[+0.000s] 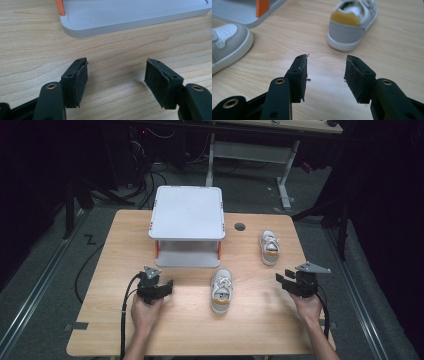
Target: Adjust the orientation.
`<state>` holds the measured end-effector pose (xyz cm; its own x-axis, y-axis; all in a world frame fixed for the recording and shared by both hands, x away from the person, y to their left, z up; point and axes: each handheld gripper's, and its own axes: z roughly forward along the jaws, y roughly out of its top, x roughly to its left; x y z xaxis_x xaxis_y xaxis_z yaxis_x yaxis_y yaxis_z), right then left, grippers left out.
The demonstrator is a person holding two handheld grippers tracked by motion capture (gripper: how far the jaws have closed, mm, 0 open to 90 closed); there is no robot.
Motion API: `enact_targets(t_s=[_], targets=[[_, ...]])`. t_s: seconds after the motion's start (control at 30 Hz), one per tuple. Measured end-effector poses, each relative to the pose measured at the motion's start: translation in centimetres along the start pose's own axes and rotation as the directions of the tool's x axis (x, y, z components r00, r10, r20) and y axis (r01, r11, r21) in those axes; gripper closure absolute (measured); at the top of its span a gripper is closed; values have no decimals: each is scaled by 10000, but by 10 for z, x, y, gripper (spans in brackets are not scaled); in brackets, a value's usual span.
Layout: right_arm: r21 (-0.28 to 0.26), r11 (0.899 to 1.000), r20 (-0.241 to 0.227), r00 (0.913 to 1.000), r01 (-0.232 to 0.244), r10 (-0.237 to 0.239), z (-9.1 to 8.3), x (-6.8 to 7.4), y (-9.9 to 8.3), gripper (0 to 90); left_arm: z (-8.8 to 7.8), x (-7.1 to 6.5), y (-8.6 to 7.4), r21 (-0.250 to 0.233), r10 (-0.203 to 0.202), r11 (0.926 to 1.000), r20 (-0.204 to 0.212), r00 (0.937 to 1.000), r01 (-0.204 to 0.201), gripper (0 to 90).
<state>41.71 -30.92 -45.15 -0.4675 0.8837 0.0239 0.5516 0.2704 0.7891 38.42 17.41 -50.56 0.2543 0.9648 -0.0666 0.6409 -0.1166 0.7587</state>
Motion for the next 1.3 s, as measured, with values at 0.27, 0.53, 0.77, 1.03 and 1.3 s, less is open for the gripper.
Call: enact_targets(t_s=[0.27,0.53,0.77,1.03,1.3], targets=[[-18,9985,128,9985,540,-540,14,5,33,594,1,-3,0,58,193,9998,-162,9997,-192,343],[655,9947,467,9955,795,-827,46,2,72,629,1,-3,0,77,202,9998,-157,9997,-201,338],[1155,9907,612,9950,716,-790,71,3,94,625,1,-2,1,60,108,9999,-118,9999,-108,338],[2288,9734,958,9947,141,-369,106,-1,95,632,1,-1,1,44,44,10000,-52,10000,-44,338],[2407,9706,847,9960,76,-288,108,-4,97,700,1,0,1,3,-71,10000,-8,10000,71,338]])
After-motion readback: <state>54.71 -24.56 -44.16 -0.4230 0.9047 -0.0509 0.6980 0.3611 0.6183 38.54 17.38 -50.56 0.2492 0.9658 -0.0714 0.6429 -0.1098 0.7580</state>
